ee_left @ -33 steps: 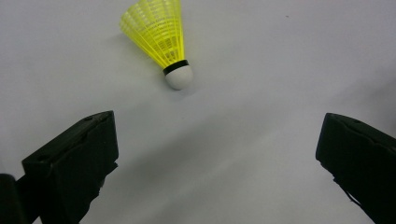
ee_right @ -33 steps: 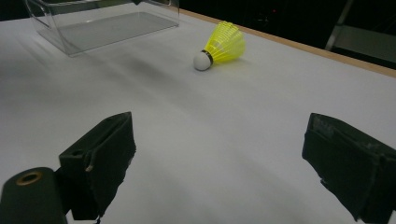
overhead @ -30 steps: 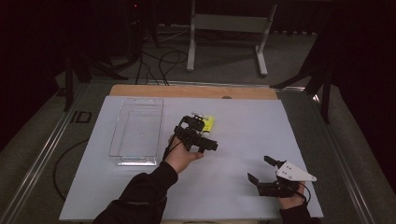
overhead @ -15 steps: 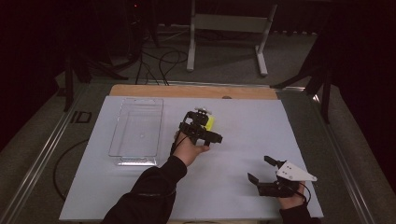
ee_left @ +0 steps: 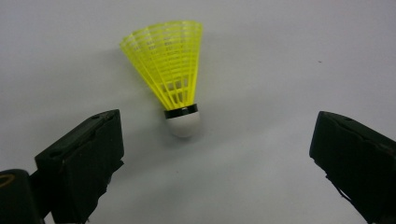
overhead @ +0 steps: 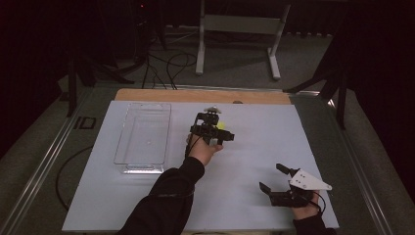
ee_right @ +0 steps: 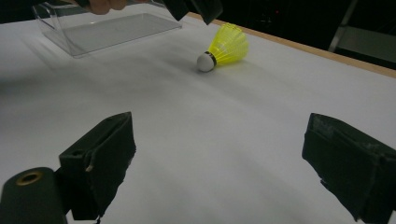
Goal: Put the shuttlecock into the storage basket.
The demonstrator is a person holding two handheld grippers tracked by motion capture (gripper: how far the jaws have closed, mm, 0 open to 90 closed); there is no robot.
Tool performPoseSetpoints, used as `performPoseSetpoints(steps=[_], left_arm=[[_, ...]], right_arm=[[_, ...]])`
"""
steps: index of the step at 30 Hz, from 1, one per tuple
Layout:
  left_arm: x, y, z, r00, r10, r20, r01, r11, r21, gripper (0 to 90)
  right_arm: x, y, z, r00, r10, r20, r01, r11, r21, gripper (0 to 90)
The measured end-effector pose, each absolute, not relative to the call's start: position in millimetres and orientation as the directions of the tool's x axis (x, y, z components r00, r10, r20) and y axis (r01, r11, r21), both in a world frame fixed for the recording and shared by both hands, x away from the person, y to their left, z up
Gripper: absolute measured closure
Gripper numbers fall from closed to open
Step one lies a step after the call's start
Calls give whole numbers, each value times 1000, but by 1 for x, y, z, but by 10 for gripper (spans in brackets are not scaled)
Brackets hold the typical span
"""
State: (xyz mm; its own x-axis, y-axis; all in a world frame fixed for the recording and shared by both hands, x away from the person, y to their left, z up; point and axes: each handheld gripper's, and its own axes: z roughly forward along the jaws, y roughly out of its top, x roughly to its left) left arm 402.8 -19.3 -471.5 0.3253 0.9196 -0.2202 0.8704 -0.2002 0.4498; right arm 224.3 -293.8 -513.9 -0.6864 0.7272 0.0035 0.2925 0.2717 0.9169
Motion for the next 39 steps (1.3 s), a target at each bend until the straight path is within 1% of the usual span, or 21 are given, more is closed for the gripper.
performPoseSetpoints(steps=[3, 5, 10, 13, 16, 18, 20, 21, 23, 26, 28, 29, 32, 34, 35, 39], left_arm=[[408, -21, -476, 306, 929, -209, 881, -193, 431, 49], [410, -22, -479, 295, 934, -203, 886, -188, 424, 71], [411, -26, -488, 304, 934, -186, 893, -212, 397, 101], [413, -27, -493, 280, 942, -187, 903, -192, 385, 108], [416, -28, -497, 266, 946, -187, 912, -183, 368, 149], [417, -28, -498, 261, 947, -188, 914, -180, 365, 153], [421, -30, -501, 246, 953, -179, 923, -174, 344, 164], [422, -30, -502, 242, 951, -192, 927, -168, 335, 164], [424, -30, -505, 233, 953, -191, 934, -165, 317, 175], [426, -30, -508, 223, 957, -188, 938, -158, 309, 190], [426, -31, -508, 227, 956, -188, 938, -163, 306, 224], [428, -30, -509, 219, 953, -207, 941, -151, 302, 237], [428, -32, -512, 238, 951, -197, 940, -174, 294, 276], [428, -33, -512, 239, 950, -199, 939, -174, 297, 325], [428, -35, -513, 239, 954, -183, 936, -177, 304, 355], [429, -37, -515, 235, 958, -164, 935, -177, 307, 436]], right_arm=[[225, -294, -514, -688, 725, 1, 291, 274, 917, 92], [225, -294, -514, -688, 726, 0, 291, 275, 916, 92], [224, -294, -514, -691, 723, 10, 296, 270, 916, 92], [224, -294, -514, -693, 721, 7, 292, 273, 917, 92], [224, -294, -514, -692, 722, 5, 291, 273, 917, 92], [225, -294, -515, -690, 724, 7, 295, 273, 916, 92], [225, -294, -515, -689, 725, 6, 297, 274, 915, 92], [225, -294, -515, -690, 724, 6, 295, 273, 915, 92], [225, -294, -515, -688, 726, 5, 295, 274, 915, 93], [225, -295, -515, -688, 726, 7, 299, 274, 914, 93], [225, -294, -515, -689, 725, 10, 302, 274, 913, 93], [225, -294, -515, -689, 724, 6, 299, 276, 913, 93], [225, -294, -515, -689, 725, 8, 300, 276, 913, 93], [225, -294, -515, -688, 726, 8, 301, 275, 913, 93], [225, -294, -516, -687, 727, 11, 303, 274, 913, 93], [225, -294, -516, -686, 727, 8, 303, 276, 912, 93]])
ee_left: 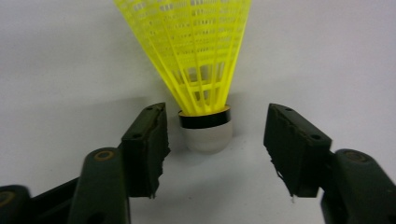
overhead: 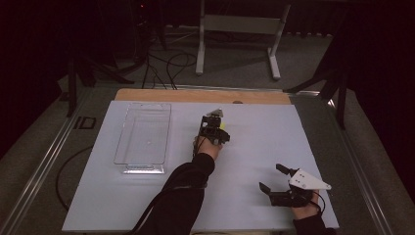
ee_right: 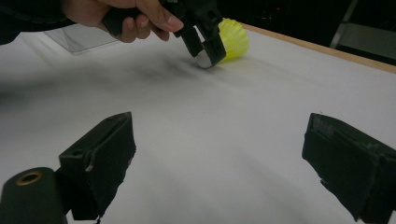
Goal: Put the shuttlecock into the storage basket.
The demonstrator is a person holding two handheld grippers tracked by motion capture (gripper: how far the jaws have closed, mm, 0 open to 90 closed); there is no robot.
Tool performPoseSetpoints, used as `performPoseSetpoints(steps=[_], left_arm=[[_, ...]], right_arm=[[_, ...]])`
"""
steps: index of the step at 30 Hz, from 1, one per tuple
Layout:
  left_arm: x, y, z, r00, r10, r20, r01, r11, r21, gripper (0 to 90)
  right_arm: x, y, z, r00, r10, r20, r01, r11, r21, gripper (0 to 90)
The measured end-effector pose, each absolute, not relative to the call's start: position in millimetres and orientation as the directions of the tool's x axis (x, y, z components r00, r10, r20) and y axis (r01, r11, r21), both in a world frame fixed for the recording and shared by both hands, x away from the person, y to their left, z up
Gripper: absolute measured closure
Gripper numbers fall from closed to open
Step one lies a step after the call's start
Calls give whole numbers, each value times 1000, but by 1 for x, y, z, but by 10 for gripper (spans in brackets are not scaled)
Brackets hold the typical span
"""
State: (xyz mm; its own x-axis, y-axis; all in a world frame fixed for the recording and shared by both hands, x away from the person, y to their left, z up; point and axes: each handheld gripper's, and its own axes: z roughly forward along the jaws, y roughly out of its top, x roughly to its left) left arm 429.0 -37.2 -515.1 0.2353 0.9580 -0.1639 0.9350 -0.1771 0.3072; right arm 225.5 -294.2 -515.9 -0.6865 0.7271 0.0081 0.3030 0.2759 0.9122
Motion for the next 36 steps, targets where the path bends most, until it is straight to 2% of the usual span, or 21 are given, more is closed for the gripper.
performPoseSetpoints(steps=[5, 10, 21, 23, 31, 32, 35, 36], left_arm=[[431, -38, -522, 209, 968, -138, 944, -163, 285, 495], [431, -34, -522, 225, 963, -147, 940, -175, 293, 636], [436, -19, -520, 204, 960, -189, 948, -146, 284, 655], [437, -15, -518, 204, 953, -224, 946, -134, 295, 655], [437, -18, -506, 313, 919, -240, 924, -236, 302, 657], [436, -23, -504, 362, 905, -223, 909, -290, 298, 657], [435, -26, -501, 389, 893, -228, 900, -316, 299, 657], [435, -30, -498, 426, 877, -221, 888, -357, 290, 657]], right_arm=[[225, -294, -516, -686, 728, 8, 303, 276, 912, 93], [226, -295, -516, -685, 729, 7, 302, 276, 912, 93], [226, -295, -516, -681, 732, 6, 305, 275, 912, 93], [226, -295, -516, -680, 733, 7, 305, 275, 912, 93], [226, -294, -516, -680, 733, 6, 308, 278, 910, 93], [226, -295, -516, -680, 733, 8, 308, 275, 911, 93], [226, -295, -517, -680, 734, 10, 311, 275, 910, 93], [226, -295, -517, -680, 733, 10, 310, 276, 910, 93]])
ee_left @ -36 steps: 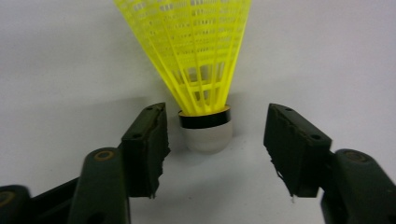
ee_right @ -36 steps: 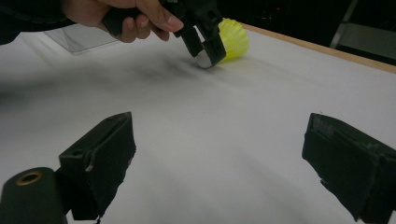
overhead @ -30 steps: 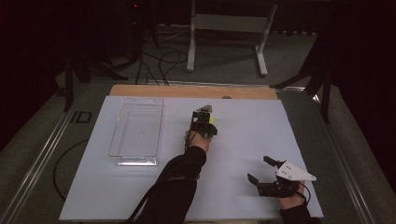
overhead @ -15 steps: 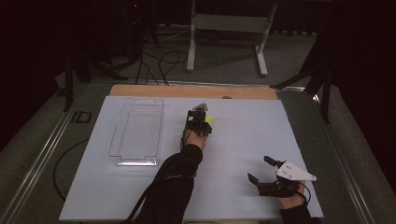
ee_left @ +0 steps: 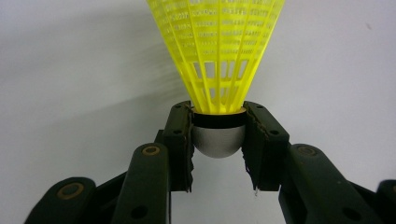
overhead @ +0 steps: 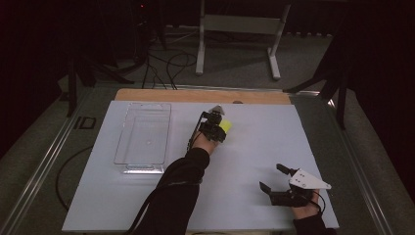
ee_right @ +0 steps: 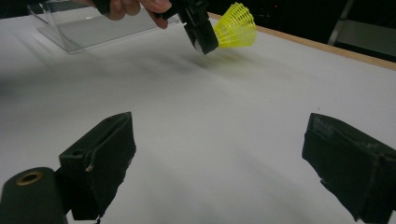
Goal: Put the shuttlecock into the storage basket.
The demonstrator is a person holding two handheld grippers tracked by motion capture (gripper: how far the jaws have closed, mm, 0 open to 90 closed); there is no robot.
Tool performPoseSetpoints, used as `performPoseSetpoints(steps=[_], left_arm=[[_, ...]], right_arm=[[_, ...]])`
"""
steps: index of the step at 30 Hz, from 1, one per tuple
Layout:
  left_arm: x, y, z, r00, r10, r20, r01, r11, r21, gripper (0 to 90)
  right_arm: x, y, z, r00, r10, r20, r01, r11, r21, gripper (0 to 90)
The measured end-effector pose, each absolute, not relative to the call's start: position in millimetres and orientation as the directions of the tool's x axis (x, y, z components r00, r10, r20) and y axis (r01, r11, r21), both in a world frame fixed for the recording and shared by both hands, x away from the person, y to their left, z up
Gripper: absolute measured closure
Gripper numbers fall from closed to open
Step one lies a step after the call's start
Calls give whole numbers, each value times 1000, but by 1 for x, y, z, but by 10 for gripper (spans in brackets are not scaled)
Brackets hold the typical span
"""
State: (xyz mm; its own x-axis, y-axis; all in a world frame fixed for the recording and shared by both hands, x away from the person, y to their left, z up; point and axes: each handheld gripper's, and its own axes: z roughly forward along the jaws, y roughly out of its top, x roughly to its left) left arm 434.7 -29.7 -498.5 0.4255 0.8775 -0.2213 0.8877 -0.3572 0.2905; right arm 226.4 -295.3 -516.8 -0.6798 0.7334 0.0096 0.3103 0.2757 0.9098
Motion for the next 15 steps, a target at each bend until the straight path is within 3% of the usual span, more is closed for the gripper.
performPoseSetpoints(steps=[15], left_arm=[[421, -28, -482, 654, 736, -177, 753, -609, 249, 657]], right_arm=[[226, -295, -517, -680, 733, 10, 311, 276, 909, 93]])
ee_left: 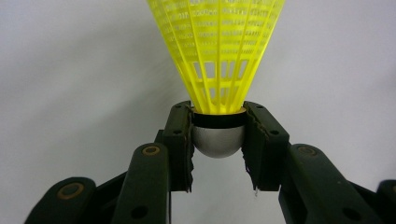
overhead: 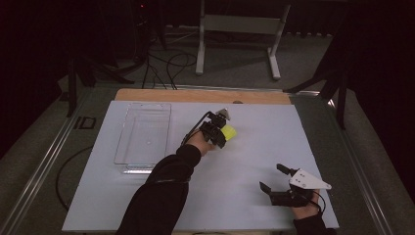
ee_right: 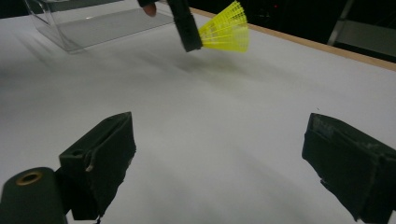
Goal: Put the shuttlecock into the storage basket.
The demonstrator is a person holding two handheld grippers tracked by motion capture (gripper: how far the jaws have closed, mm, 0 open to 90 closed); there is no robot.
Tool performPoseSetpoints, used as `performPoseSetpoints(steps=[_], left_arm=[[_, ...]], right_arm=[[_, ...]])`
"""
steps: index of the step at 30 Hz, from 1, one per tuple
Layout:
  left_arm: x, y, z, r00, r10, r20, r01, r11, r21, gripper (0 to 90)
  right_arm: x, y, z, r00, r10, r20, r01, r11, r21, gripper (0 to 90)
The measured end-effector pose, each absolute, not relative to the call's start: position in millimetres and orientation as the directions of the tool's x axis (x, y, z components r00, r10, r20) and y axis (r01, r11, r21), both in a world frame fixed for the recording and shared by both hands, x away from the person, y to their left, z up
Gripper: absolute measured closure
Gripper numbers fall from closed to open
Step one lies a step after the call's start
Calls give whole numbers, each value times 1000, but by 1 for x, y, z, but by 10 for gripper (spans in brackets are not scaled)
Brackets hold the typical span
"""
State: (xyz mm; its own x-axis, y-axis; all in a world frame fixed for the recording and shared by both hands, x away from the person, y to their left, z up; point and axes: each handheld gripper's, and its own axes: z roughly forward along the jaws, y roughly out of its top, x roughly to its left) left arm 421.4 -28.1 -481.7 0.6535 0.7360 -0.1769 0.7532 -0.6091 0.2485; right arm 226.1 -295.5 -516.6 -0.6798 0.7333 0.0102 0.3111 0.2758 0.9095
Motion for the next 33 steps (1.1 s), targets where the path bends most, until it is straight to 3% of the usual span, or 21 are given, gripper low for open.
performPoseSetpoints(steps=[15, 33], left_arm=[[400, -16, -478, 794, 576, -193, 607, -768, 203, 656], [363, 2, -461, 904, 362, -227, 412, -880, 236, 655]], right_arm=[[226, -295, -518, -687, 727, 12, 306, 274, 912, 93], [226, -297, -517, -680, 733, 11, 301, 265, 916, 93]])
